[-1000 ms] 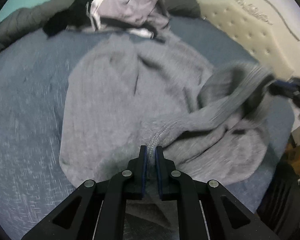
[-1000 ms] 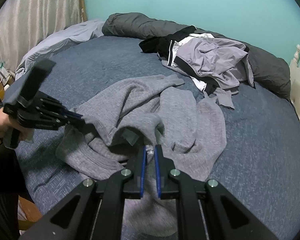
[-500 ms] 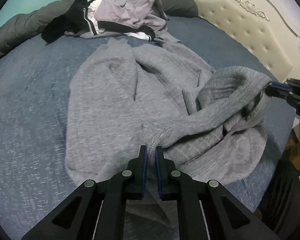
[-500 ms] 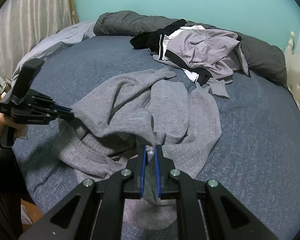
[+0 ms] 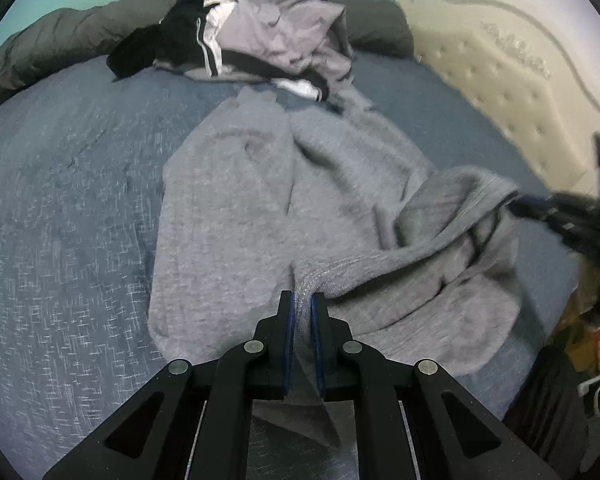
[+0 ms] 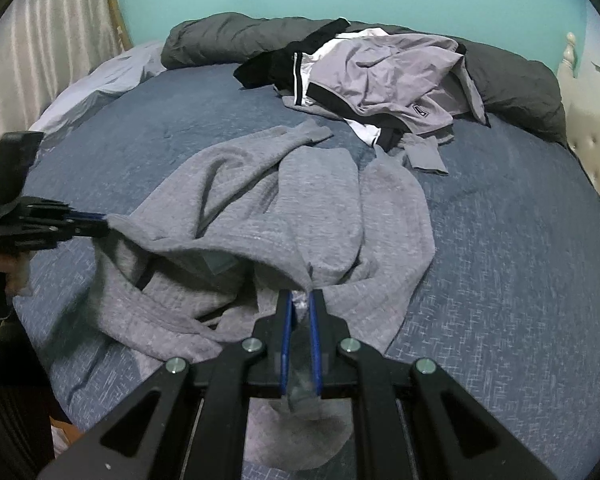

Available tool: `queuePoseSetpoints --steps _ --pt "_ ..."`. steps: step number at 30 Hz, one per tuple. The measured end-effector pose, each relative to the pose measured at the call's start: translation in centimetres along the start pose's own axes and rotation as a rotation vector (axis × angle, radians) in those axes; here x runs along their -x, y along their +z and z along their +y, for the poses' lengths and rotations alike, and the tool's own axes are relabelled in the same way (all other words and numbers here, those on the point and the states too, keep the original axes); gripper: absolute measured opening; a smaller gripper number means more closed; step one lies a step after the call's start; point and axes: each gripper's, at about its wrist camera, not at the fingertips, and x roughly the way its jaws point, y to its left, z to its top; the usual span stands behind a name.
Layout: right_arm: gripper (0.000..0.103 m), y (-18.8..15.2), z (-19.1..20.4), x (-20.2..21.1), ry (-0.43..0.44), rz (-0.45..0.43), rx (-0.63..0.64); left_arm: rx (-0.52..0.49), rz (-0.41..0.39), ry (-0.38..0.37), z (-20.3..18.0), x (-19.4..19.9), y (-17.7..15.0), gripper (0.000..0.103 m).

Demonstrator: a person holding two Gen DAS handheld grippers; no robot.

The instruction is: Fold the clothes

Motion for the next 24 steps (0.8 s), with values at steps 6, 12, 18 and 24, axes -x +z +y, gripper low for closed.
queuePoseSetpoints --steps 6,12,18,24 --pt "0.008 0.8 -0.5 -0.4 -0.008 0.007 -0.026 0.023 -0.006 -0.031 0.5 0.4 0.2 0.009" --pt "0.008 1.3 -0.3 -0.6 -0.013 0.011 -0.013 0.041 -0.03 -0.053 1.1 1.1 0.6 0.01" --pt "0.008 1.1 -0.4 -0.6 -0.011 0.011 -0.018 0.004 -0.033 -0.067 0.5 1.3 0.6 0.01" --pt "0.008 1.0 0.2 -0.2 -0.006 0.001 0.012 -0.062 -0.021 -0.051 -0.5 1.3 0.9 0.023"
